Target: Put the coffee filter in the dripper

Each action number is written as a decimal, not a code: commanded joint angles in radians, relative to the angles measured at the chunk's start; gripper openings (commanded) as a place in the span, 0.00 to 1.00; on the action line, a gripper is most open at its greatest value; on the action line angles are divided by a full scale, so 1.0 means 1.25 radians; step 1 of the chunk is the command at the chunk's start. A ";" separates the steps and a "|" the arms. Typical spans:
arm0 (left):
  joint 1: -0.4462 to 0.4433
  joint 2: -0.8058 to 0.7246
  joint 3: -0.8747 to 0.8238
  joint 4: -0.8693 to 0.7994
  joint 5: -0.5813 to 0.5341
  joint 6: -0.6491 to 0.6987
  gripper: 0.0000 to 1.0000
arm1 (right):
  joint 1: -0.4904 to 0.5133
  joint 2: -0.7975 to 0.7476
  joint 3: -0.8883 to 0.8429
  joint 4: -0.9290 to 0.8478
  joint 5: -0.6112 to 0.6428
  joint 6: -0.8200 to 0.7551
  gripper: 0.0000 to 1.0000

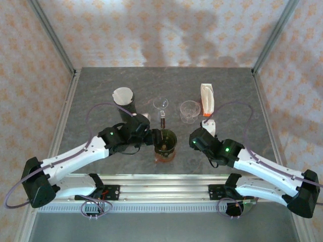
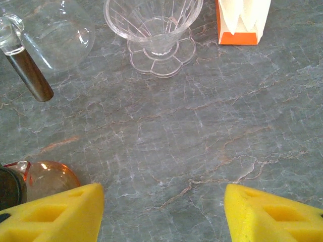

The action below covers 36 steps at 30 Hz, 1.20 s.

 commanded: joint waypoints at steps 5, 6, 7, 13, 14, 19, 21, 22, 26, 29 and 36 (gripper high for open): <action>0.069 -0.166 -0.046 -0.074 -0.118 -0.011 0.48 | -0.003 -0.003 0.020 -0.017 0.035 0.014 0.65; 0.107 -0.192 -0.073 -0.073 -0.105 -0.021 0.47 | -0.003 -0.003 0.020 -0.016 0.035 0.016 0.65; 0.150 -0.219 -0.115 -0.071 -0.089 -0.031 0.46 | -0.004 -0.004 0.019 -0.014 0.035 0.016 0.65; 0.223 -0.189 -0.260 0.045 0.025 -0.054 0.42 | -0.003 -0.001 0.015 -0.002 0.033 0.016 0.65; 0.221 -0.165 -0.269 0.070 0.039 -0.061 0.41 | -0.003 -0.001 0.017 -0.002 0.033 0.016 0.64; 0.169 -0.061 -0.272 0.169 0.045 -0.072 0.41 | -0.003 -0.001 0.018 -0.011 0.034 0.019 0.65; 0.151 -0.017 -0.260 0.187 0.043 -0.075 0.40 | -0.003 -0.001 0.018 -0.015 0.035 0.021 0.64; 0.149 0.002 -0.259 0.199 0.041 -0.077 0.39 | -0.003 -0.003 0.018 -0.016 0.035 0.022 0.65; 0.146 0.044 -0.259 0.237 0.039 -0.081 0.39 | -0.003 -0.008 0.014 -0.017 0.034 0.024 0.65; 0.135 0.066 -0.246 0.253 0.044 -0.083 0.38 | -0.003 -0.007 0.012 -0.017 0.035 0.024 0.65; 0.116 0.091 -0.223 0.255 0.043 -0.079 0.38 | -0.003 -0.005 0.008 -0.016 0.033 0.025 0.64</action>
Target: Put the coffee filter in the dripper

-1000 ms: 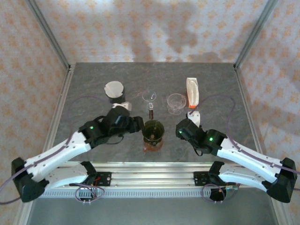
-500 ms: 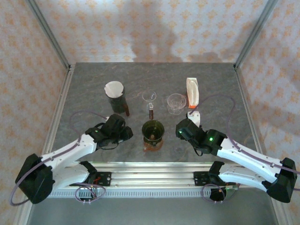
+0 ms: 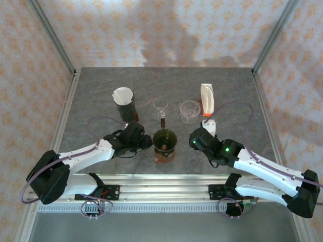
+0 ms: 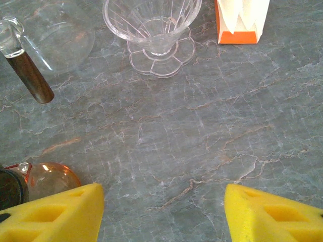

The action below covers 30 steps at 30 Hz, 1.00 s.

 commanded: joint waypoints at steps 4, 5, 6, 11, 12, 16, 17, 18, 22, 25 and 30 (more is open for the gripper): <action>-0.015 0.020 0.019 0.032 -0.003 -0.012 0.37 | -0.003 -0.004 0.004 -0.012 0.033 0.015 0.64; -0.019 0.021 0.019 0.034 -0.003 -0.012 0.37 | -0.003 -0.003 0.004 -0.010 0.032 0.017 0.65; -0.020 0.025 0.019 0.036 -0.004 -0.012 0.37 | -0.003 -0.003 0.005 -0.010 0.032 0.016 0.65; -0.030 0.042 0.021 0.048 0.001 -0.018 0.37 | -0.003 -0.003 0.004 -0.012 0.032 0.016 0.65; -0.032 0.045 0.021 0.049 -0.001 -0.017 0.37 | -0.003 -0.002 0.003 -0.012 0.032 0.017 0.65; -0.033 0.045 0.036 0.009 -0.025 -0.013 0.36 | -0.003 -0.005 0.001 -0.013 0.033 0.020 0.65; -0.032 0.042 0.036 -0.004 -0.031 -0.011 0.36 | -0.003 -0.005 0.002 -0.013 0.032 0.020 0.65; -0.031 0.035 0.033 -0.018 -0.041 -0.010 0.37 | -0.003 -0.005 0.000 -0.011 0.029 0.019 0.65; -0.012 -0.011 0.000 -0.050 -0.056 -0.016 0.43 | -0.003 0.003 -0.005 0.009 -0.005 0.008 0.65; 0.010 -0.066 -0.027 -0.077 -0.066 -0.015 0.52 | -0.003 0.034 0.002 0.036 -0.037 -0.007 0.65; 0.021 -0.175 -0.036 -0.138 -0.094 0.006 0.76 | -0.054 0.079 0.047 0.042 -0.065 -0.041 0.65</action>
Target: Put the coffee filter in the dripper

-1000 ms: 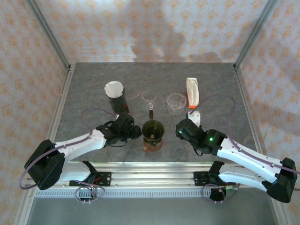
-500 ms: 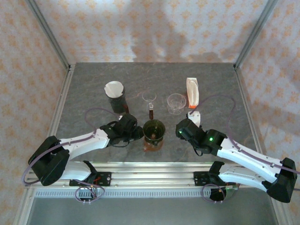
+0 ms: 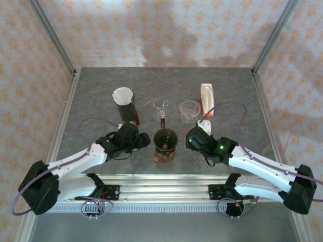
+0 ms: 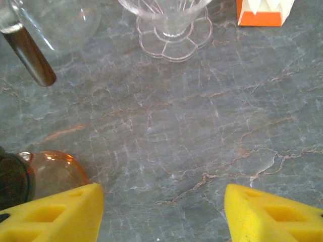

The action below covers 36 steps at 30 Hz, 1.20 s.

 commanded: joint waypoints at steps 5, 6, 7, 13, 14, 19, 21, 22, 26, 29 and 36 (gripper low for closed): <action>0.004 -0.152 0.030 -0.136 -0.099 0.056 1.00 | -0.182 0.016 0.114 0.023 -0.052 -0.071 0.65; 0.004 -0.171 0.034 -0.143 -0.113 0.061 1.00 | -0.221 0.025 0.134 0.032 -0.071 -0.078 0.65; 0.005 -0.187 0.035 -0.145 -0.122 0.068 1.00 | -0.262 0.040 0.154 0.043 -0.088 -0.087 0.64; 0.005 -0.231 0.028 -0.147 -0.133 0.088 1.00 | -0.456 0.213 0.272 0.086 -0.170 -0.116 0.55; 0.005 -0.230 0.027 -0.148 -0.132 0.091 1.00 | -0.476 0.253 0.305 0.080 -0.174 -0.133 0.53; 0.005 -0.220 0.023 -0.157 -0.132 0.107 1.00 | -0.531 0.456 0.470 0.016 -0.151 -0.212 0.31; 0.005 -0.215 0.018 -0.153 -0.131 0.108 1.00 | -0.545 0.523 0.528 0.002 -0.162 -0.235 0.30; 0.005 -0.213 0.016 -0.150 -0.131 0.108 1.00 | -0.546 0.547 0.556 -0.008 -0.160 -0.247 0.30; 0.007 -0.198 0.014 -0.144 -0.134 0.112 1.00 | -0.547 0.634 0.655 -0.050 -0.130 -0.270 0.29; 0.007 -0.186 0.014 -0.136 -0.125 0.111 1.00 | -0.548 0.659 0.680 -0.044 -0.118 -0.265 0.29; 0.008 -0.170 0.006 -0.123 -0.122 0.107 1.00 | -0.557 0.717 0.738 -0.039 -0.141 -0.239 0.29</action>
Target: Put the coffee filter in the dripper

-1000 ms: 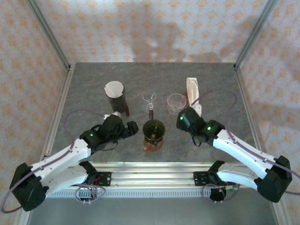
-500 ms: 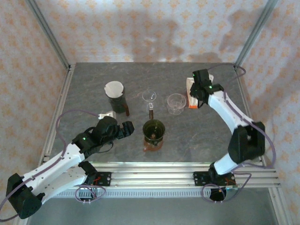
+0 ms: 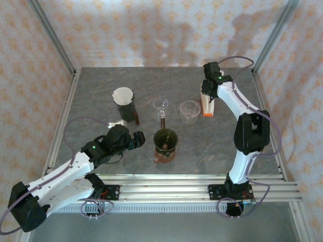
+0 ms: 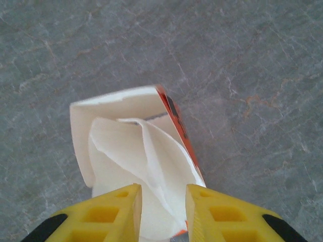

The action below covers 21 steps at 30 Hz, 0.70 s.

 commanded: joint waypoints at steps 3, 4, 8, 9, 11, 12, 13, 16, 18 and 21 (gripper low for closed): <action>0.008 0.012 -0.007 0.008 -0.019 0.011 1.00 | -0.008 0.052 0.052 -0.025 -0.002 0.013 0.29; 0.008 0.013 -0.006 0.008 -0.021 0.010 1.00 | -0.007 0.059 0.057 -0.027 -0.002 0.015 0.29; 0.010 0.017 -0.007 0.009 -0.020 0.009 1.00 | -0.010 0.074 0.064 -0.027 0.004 0.017 0.28; 0.011 0.018 -0.006 0.008 -0.020 0.009 1.00 | -0.010 0.077 0.066 -0.027 0.005 0.017 0.27; 0.011 0.019 -0.006 0.009 -0.020 0.009 1.00 | -0.011 0.078 0.066 -0.024 0.004 0.018 0.26; 0.012 0.019 -0.006 0.009 -0.020 0.009 1.00 | -0.011 0.079 0.066 -0.023 0.007 0.018 0.26; 0.012 0.019 -0.006 0.010 -0.020 0.009 1.00 | -0.011 0.081 0.066 -0.023 0.008 0.018 0.25; 0.012 0.022 -0.004 0.010 -0.020 0.008 1.00 | -0.013 0.090 0.071 -0.026 0.010 0.018 0.23; 0.013 0.022 -0.005 0.010 -0.020 0.008 1.00 | -0.014 0.092 0.067 -0.025 0.011 0.018 0.22; 0.013 0.022 -0.004 0.009 -0.017 0.008 1.00 | -0.014 0.094 0.067 -0.024 0.011 0.016 0.18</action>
